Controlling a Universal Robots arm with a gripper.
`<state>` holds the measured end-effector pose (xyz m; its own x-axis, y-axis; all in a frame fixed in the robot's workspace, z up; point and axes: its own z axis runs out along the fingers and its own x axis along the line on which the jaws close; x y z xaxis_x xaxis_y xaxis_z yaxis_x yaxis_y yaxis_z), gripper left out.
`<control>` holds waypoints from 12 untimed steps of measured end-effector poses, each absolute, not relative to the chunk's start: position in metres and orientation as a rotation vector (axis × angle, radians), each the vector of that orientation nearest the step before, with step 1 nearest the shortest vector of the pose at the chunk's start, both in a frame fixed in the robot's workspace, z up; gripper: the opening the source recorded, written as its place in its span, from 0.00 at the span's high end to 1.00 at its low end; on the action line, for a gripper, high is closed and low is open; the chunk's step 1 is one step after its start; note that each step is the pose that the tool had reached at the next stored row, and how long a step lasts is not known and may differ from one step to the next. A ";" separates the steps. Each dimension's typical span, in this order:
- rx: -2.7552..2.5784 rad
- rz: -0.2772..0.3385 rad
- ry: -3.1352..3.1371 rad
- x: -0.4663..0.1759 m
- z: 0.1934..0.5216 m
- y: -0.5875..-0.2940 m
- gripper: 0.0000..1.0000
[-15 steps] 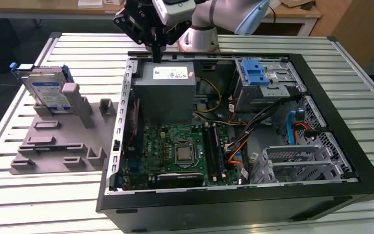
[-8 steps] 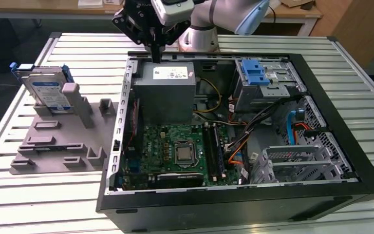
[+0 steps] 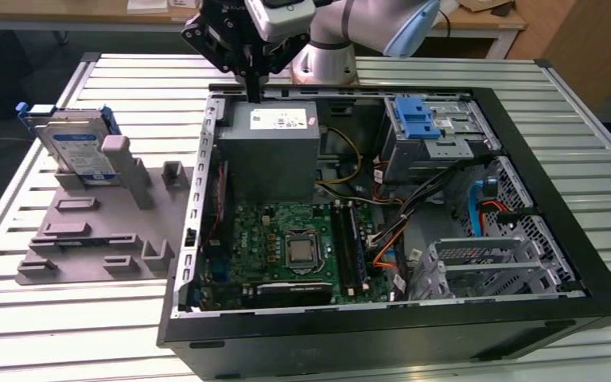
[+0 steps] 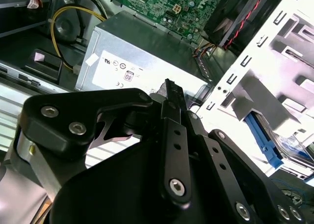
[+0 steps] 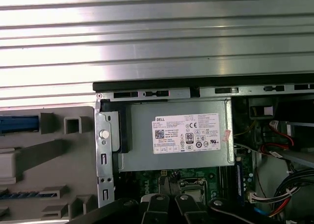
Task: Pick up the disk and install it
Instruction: 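Reach for the disk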
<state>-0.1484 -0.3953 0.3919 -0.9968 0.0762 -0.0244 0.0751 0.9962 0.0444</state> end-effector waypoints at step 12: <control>0.118 0.068 3.113 -0.151 0.392 -0.395 0.89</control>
